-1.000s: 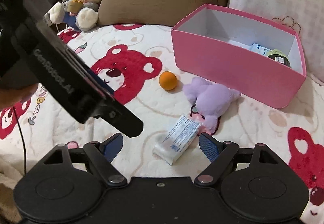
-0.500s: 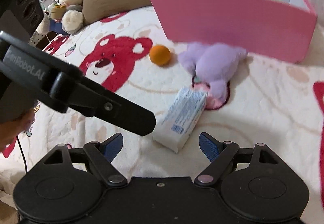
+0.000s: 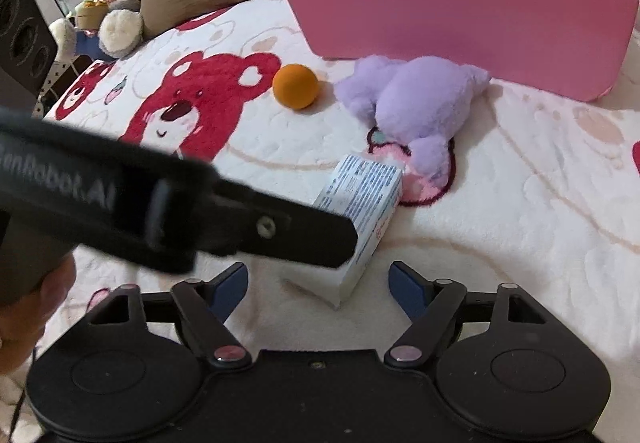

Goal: Organize objects
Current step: 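Close the right tool on the white paper packet and lift it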

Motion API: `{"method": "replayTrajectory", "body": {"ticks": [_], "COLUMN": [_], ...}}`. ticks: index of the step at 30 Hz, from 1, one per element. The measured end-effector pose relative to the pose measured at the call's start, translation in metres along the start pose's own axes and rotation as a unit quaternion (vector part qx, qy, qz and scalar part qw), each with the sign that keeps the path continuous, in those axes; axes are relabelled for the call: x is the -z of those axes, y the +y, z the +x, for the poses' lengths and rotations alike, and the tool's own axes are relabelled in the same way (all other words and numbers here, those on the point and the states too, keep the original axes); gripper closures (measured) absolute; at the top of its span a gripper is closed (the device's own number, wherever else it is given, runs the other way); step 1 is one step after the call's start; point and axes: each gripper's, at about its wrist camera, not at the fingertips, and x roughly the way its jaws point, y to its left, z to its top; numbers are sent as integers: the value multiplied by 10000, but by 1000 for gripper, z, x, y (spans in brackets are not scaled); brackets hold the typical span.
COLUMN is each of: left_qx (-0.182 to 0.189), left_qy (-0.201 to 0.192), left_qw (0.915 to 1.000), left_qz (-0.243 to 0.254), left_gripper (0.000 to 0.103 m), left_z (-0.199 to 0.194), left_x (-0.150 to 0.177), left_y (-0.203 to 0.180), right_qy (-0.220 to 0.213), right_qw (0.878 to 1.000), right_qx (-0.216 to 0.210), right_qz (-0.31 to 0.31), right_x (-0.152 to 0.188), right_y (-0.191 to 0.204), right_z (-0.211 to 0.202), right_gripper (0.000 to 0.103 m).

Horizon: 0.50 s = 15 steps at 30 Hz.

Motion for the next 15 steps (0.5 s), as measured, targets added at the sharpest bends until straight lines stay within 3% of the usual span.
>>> {"method": "replayTrajectory", "body": {"ticks": [3,6,9,13,15], "left_qx": [25,476,333,-110,-2], "left_qy": [-39,150,103,70,55], "left_qw": [10000,9976,9988,9998,9998], "left_qz": [-51,-479,-346,-136,-186], "left_gripper": [48,57,66,67,67], "left_z": [3,10,13,23,25], "left_x": [0,-2,1,8,12], "left_y": [4,14,10,2,2], "right_qy": [-64,-69,-61,-63,-64], "right_qw": [9995,9978,9981,9981,9980], "right_qx": [236,387,405,417,455], "right_qz": [-216,-531,-470,-438,-428], "right_x": [-1,0,3,6,9], "right_y": [4,8,4,3,4], "right_z": [5,3,-1,-4,-5], "right_gripper": [40,47,48,48,51]}}
